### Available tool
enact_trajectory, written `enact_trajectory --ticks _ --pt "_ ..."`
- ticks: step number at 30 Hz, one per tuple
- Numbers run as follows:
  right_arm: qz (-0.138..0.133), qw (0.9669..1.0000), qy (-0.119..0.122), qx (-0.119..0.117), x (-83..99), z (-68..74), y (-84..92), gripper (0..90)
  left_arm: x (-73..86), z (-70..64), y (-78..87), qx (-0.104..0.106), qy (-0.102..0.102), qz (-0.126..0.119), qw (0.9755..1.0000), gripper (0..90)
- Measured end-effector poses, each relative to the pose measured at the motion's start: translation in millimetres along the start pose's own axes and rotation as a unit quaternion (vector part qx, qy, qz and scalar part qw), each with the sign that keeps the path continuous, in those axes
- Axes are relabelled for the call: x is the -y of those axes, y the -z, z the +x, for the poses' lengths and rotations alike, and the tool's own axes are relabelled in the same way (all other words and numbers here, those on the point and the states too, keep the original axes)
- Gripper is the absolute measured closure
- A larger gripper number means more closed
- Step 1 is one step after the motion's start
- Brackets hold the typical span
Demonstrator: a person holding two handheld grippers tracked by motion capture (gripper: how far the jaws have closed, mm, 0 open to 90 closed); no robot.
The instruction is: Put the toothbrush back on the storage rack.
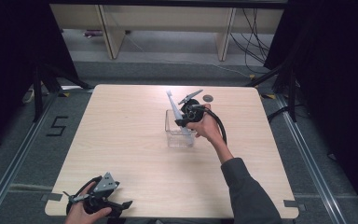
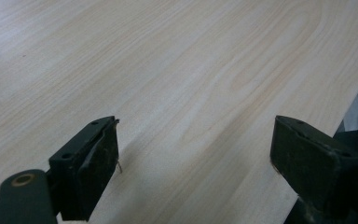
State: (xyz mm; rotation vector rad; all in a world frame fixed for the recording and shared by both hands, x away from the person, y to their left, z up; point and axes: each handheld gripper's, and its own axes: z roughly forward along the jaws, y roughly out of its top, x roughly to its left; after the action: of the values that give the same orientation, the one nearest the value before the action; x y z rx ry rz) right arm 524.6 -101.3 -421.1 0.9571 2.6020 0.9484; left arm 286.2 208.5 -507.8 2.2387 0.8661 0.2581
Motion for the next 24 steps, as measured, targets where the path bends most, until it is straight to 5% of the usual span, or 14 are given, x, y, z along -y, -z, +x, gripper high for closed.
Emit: enact_trajectory --ticks 2,4,5,8,10,11,16,20,21,24 --pt "0.005 0.9998 0.018 0.003 -0.9 -0.8 -1.4 67.0 0.0 -0.2 -0.1 0.001 0.000 0.000 1.0000 14.9" --pt "0.002 0.9998 0.019 0.001 -1.4 -0.5 -2.4 67.0 -0.1 -0.3 -0.1 0.001 -0.001 0.000 1.0000 14.9" --pt "0.015 0.9999 0.001 0.003 -1.7 2.3 -1.7 67.0 0.0 -1.6 -0.7 0.005 0.007 -0.007 0.9999 14.9" --pt "0.010 0.9998 0.017 0.004 -2.3 1.8 -3.2 67.0 0.0 -0.3 0.1 0.001 0.000 -0.001 1.0000 14.9" --pt "0.016 0.9998 0.009 0.002 -2.8 2.7 -3.3 67.0 -0.1 -0.2 -0.1 0.001 0.000 0.000 1.0000 14.9" --pt "0.029 0.9992 -0.019 0.020 -2.6 6.0 -3.2 66.9 -0.1 -0.6 -0.1 0.002 0.000 -0.001 1.0000 14.9" --pt "0.018 0.9997 0.017 0.003 -4.8 3.5 -5.8 66.8 -0.1 -0.2 0.0 0.001 -0.001 0.000 1.0000 14.9" --pt "0.024 0.9996 0.012 0.005 -6.2 4.9 -7.1 66.7 -0.2 -0.5 0.2 0.001 0.000 -0.001 1.0000 14.9" --pt "0.038 0.9992 -0.010 0.006 -6.5 7.8 -6.4 66.7 -0.2 -0.6 0.3 0.001 0.000 -0.001 1.0000 14.9" --pt "0.027 0.9992 0.028 0.008 -9.0 6.2 -11.5 66.7 -0.3 -0.5 0.4 0.001 0.000 -0.001 1.0000 14.9"
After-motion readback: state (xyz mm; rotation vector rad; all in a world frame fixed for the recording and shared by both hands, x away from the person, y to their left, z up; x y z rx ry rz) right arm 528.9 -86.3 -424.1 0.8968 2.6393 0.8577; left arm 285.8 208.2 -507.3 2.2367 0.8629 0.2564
